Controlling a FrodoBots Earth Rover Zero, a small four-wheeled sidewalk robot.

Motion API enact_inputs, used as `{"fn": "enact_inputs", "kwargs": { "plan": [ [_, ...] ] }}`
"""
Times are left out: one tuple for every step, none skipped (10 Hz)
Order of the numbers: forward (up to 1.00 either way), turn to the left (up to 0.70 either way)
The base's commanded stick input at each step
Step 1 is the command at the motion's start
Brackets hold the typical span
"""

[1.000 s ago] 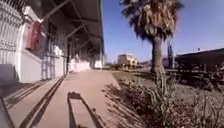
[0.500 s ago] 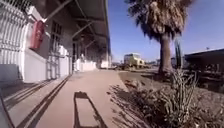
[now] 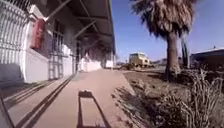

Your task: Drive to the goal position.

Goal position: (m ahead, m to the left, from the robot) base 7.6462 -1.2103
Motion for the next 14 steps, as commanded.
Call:
{"fn": "enact_inputs", "kwargs": {
  "plan": [
    [0.7, 0.14],
    [0.7, 0.13],
    [0.7, 0.07],
    [0.7, 0.0],
    [0.7, 0.0],
    [0.7, 0.0],
    [0.7, 0.0],
    [0.7, 0.0],
    [0.7, 0.0],
    [0.7, 0.0],
    [0.7, 0.0],
    [0.7, -0.13],
    [0.7, -0.14],
    [0.7, -0.14]
  ]
}}
